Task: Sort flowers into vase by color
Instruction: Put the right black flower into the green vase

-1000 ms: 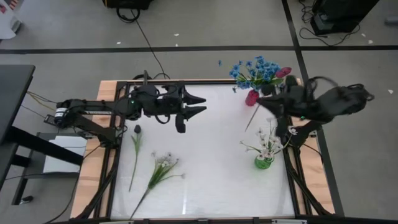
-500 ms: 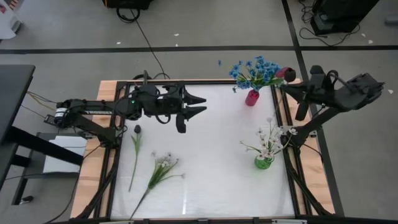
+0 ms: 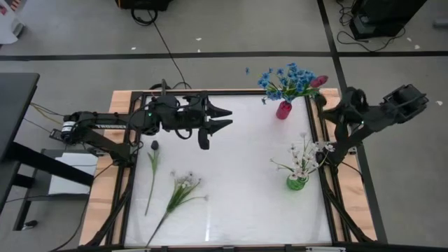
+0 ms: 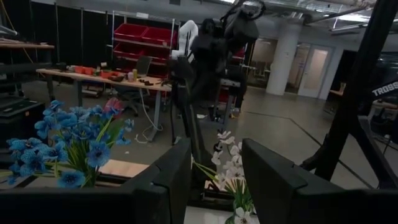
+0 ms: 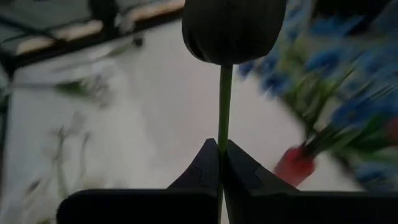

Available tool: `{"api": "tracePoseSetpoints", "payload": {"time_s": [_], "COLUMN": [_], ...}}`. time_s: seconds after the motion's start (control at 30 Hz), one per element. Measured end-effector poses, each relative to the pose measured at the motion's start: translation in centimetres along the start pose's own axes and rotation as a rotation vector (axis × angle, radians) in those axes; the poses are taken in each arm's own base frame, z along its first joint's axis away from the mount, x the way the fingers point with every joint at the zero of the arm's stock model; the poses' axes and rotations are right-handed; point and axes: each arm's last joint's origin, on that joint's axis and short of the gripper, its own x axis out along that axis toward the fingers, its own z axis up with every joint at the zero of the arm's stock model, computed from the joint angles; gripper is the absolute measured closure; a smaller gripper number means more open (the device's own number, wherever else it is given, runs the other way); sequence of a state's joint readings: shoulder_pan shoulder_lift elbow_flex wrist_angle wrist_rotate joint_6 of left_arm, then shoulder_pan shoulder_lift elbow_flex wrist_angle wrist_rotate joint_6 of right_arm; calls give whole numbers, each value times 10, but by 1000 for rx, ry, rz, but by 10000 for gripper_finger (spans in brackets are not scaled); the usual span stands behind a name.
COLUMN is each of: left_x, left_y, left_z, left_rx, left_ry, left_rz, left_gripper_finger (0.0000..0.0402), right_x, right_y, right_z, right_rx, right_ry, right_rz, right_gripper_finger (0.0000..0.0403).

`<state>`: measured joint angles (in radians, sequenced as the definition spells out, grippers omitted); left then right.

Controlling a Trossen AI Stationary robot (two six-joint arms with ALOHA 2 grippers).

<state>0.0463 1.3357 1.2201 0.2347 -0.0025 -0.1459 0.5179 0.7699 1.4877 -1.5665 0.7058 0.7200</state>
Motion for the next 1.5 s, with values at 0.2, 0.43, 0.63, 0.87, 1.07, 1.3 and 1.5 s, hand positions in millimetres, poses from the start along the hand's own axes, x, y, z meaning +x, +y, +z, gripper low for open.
{"api": "tracePoseSetpoints", "payload": {"time_s": [0.2, 0.43, 0.63, 0.87, 1.07, 1.3, 1.5], "left_x": [0, 0, 0, 0, 0, 0, 0], "left_y": [0, 0, 0, 0, 0, 0, 0], "left_z": [0, 0, 0, 0, 0, 0, 0], "left_rx": [0, 0, 0, 0, 0, 0, 0], "left_ry": [0, 0, 0, 0, 0, 0, 0], "left_rz": [0, 0, 0, 0, 0, 0, 0], "left_gripper_finger": [253, 253, 253, 253, 253, 253, 253], "right_x": [11, 13, 18, 17, 28, 34, 43], "right_y": [8, 45, 66, 73, 82, 79, 75], "right_z": [-16, 3, 3, -4, -32, -57, -78], "right_rx": [58, 120, 5, -183, -257, -225, -234], "right_ry": [94, -109, -131, -205, -214, -235, -195], "right_rz": [201, 650, 667, 577, 560, 551, 540], "right_gripper_finger": [393, 393, 393, 394, 394, 394, 394]}}
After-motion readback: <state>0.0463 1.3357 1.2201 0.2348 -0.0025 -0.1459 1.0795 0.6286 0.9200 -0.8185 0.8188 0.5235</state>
